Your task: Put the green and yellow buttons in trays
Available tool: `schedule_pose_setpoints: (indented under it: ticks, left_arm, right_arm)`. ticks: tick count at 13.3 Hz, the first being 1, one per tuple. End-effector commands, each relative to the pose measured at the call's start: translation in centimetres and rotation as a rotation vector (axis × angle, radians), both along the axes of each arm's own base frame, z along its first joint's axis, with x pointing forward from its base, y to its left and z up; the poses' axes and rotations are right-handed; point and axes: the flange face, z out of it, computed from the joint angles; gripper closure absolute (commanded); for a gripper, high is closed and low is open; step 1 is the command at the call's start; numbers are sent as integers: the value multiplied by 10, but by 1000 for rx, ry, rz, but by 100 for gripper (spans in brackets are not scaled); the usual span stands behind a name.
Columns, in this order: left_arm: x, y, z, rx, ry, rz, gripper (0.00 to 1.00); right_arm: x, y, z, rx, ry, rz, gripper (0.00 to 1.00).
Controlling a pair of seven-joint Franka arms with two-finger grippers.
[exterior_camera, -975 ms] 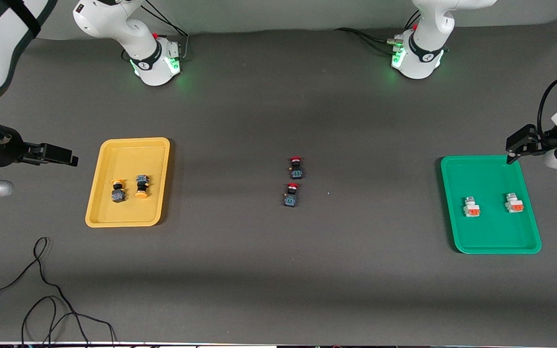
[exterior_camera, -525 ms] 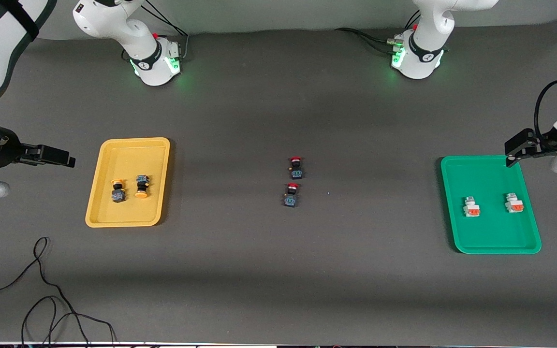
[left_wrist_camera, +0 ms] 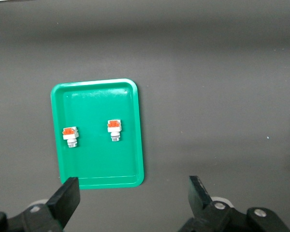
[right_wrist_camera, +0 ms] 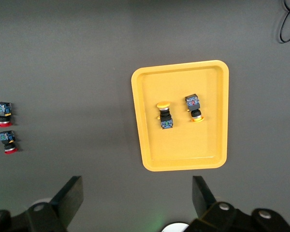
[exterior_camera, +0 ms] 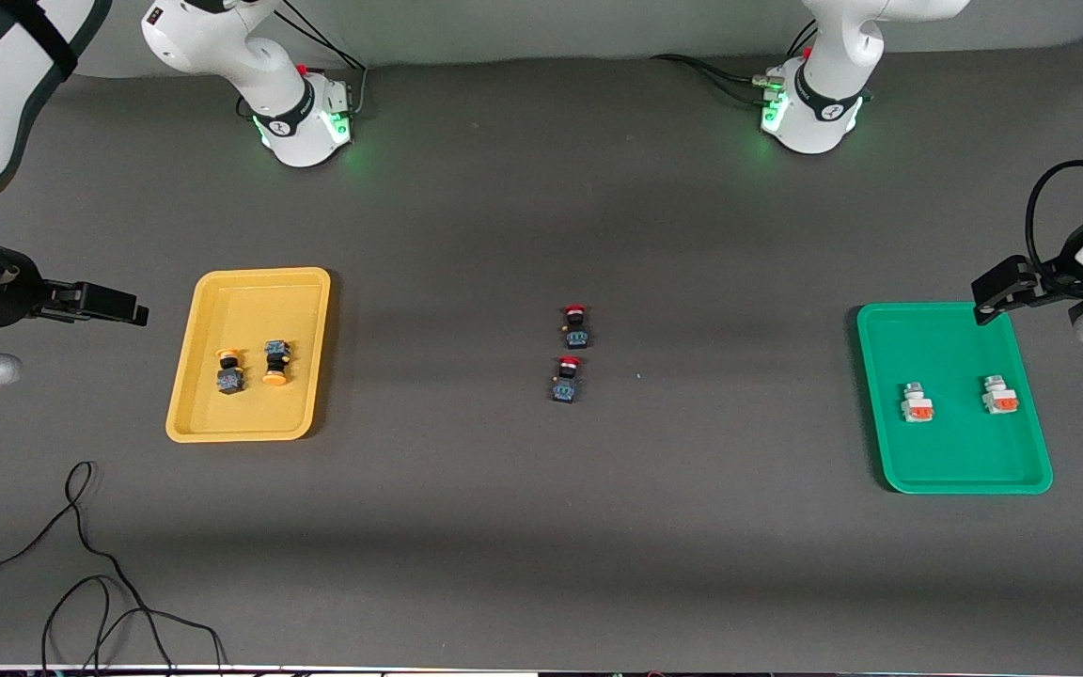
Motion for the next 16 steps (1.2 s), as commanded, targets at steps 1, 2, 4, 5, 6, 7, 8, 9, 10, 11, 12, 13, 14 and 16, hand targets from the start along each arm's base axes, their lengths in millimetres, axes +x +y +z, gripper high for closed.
schedule_pose_setpoints:
  ticks: [1, 2, 4, 5, 6, 7, 8, 9, 10, 11, 12, 13, 14, 16]
  left_arm:
    - [-4, 0, 4, -33, 11, 25, 0]
    - [-4, -1, 3, -50, 20, 29, 0]
    - [-4, -1, 2, -57, 25, 32, 0]
    - [-5, -2, 3, -56, 23, 33, 0]
    - [-5, -1, 3, -56, 23, 33, 0]
    - [-5, -2, 2, -56, 26, 32, 0]
    - [-5, -2, 2, -54, 26, 33, 0]
    - [-5, -2, 2, -54, 26, 30, 0]
    - [-5, -3, 2, -53, 26, 29, 0]
    - [-6, -3, 2, -47, 29, 27, 0]
    - [-7, -3, 2, -41, 41, 27, 0]
    - [-8, -3, 2, -41, 42, 27, 0]
    - [-8, -3, 2, -40, 42, 27, 0]
    - [-8, -2, 1, -40, 45, 29, 0]
  right_arm:
    - [6, -6, -3, 10, 4, -8, 0]
    - [9, -9, -4, 19, 6, -4, 0]
    - [16, -9, 1, -16, 3, 30, 0]
    - [17, -13, -1, -13, 10, 40, 0]
    - [19, -16, -1, -6, 15, 53, 0]
    - [19, -24, -4, 0, 25, 59, 0]
    - [20, -35, -7, 14, 34, 60, 0]
    - [21, -41, -12, 29, 45, 71, 0]
    - [19, -48, -9, 41, 46, 81, 0]
    - [16, -52, -5, 45, 44, 94, 0]
    - [16, -54, -5, 47, 47, 105, 0]
    - [14, -53, -3, 44, 48, 119, 0]
    - [12, -54, -2, 37, 48, 122, 0]
    - [11, -50, 1, 37, 44, 129, 0]
